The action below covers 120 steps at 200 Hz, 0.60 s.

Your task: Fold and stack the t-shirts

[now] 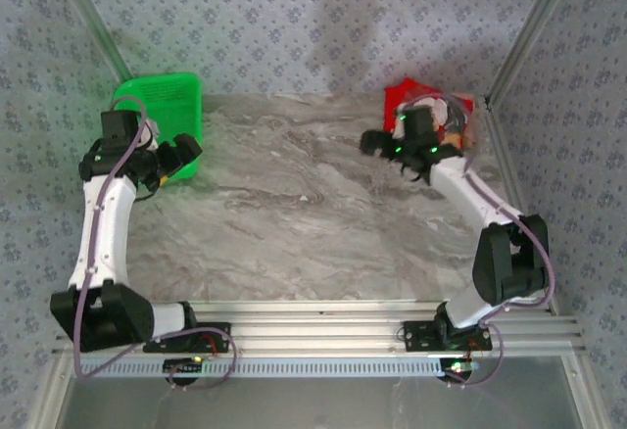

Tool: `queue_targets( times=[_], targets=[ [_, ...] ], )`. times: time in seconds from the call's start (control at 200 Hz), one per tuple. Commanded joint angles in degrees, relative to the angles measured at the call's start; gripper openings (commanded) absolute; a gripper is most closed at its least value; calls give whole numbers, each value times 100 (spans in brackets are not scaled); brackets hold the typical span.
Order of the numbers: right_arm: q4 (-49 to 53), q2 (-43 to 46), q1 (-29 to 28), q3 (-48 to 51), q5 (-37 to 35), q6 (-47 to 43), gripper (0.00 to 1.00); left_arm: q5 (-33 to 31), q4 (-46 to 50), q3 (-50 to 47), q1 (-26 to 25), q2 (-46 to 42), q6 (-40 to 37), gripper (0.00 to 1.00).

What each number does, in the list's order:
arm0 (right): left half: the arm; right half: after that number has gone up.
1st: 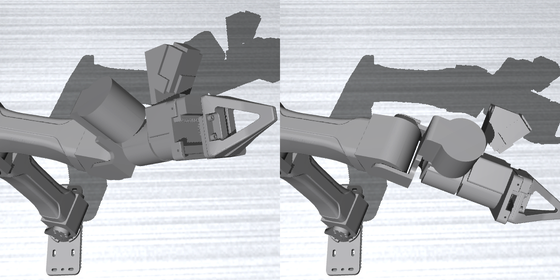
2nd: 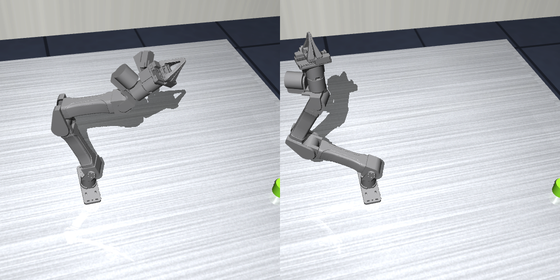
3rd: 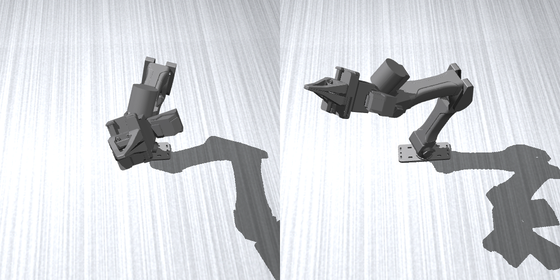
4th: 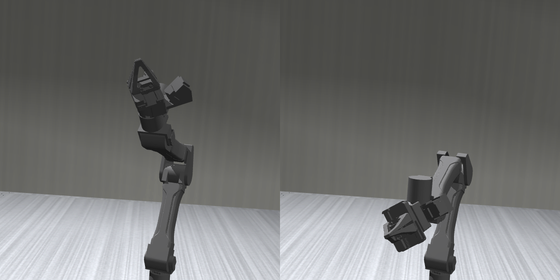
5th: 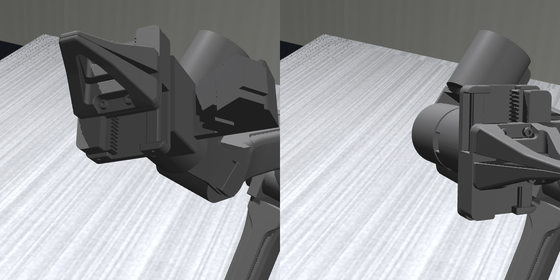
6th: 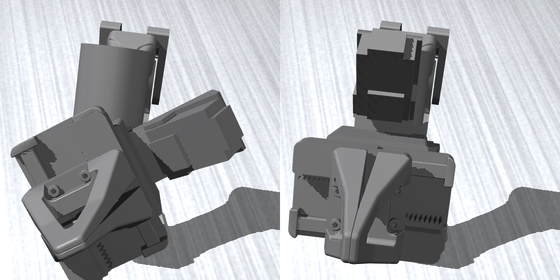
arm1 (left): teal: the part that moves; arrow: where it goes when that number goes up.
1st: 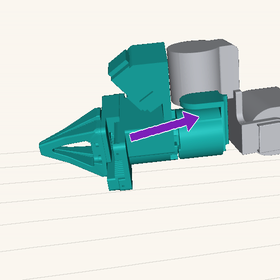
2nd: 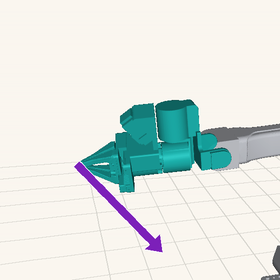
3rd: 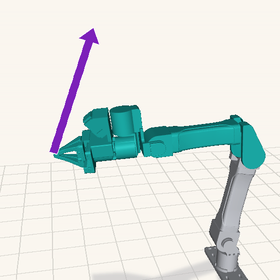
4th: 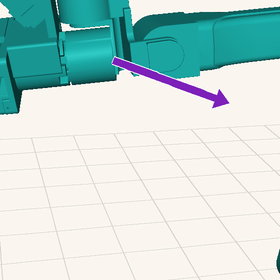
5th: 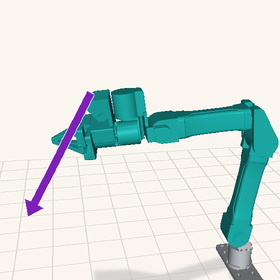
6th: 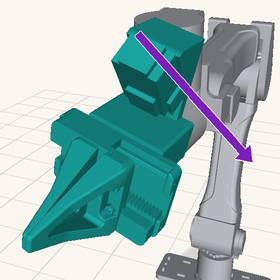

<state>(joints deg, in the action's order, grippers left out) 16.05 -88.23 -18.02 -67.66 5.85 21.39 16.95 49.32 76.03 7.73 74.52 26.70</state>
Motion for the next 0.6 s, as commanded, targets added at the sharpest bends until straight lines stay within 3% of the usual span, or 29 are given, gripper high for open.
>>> queue_targets(
  times=[0.0,0.095,0.15,0.29,0.4,0.505,0.54,0.595],
  targets=[
    [248,363,-815,516,-71,262,100,15,-363,-57,20,98,-407,95],
    [46,813,-1467,1126,-628,462,100,222,-981,-573,24,-54,-578,95],
    [127,1108,-1780,1344,-1449,546,100,244,-1348,-879,19,-154,-635,95],
    [411,1816,-1881,1838,-3021,258,100,-552,-2052,-1630,39,-416,-859,98],
    [-411,2469,-1346,2764,-3818,-459,100,-1284,-2680,-2304,67,-533,-1090,100],
    [-2346,3026,-117,4124,-3434,-777,100,-1585,-3974,-3279,97,-542,-1214,100],
    [-2231,3145,470,4239,-3057,-459,100,-1657,-4514,-3674,92,-557,-1224,100],
    [-2886,3156,1142,4431,-2726,-261,100,-1835,-5278,-4171,95,-537,-1150,100]
  ],
)
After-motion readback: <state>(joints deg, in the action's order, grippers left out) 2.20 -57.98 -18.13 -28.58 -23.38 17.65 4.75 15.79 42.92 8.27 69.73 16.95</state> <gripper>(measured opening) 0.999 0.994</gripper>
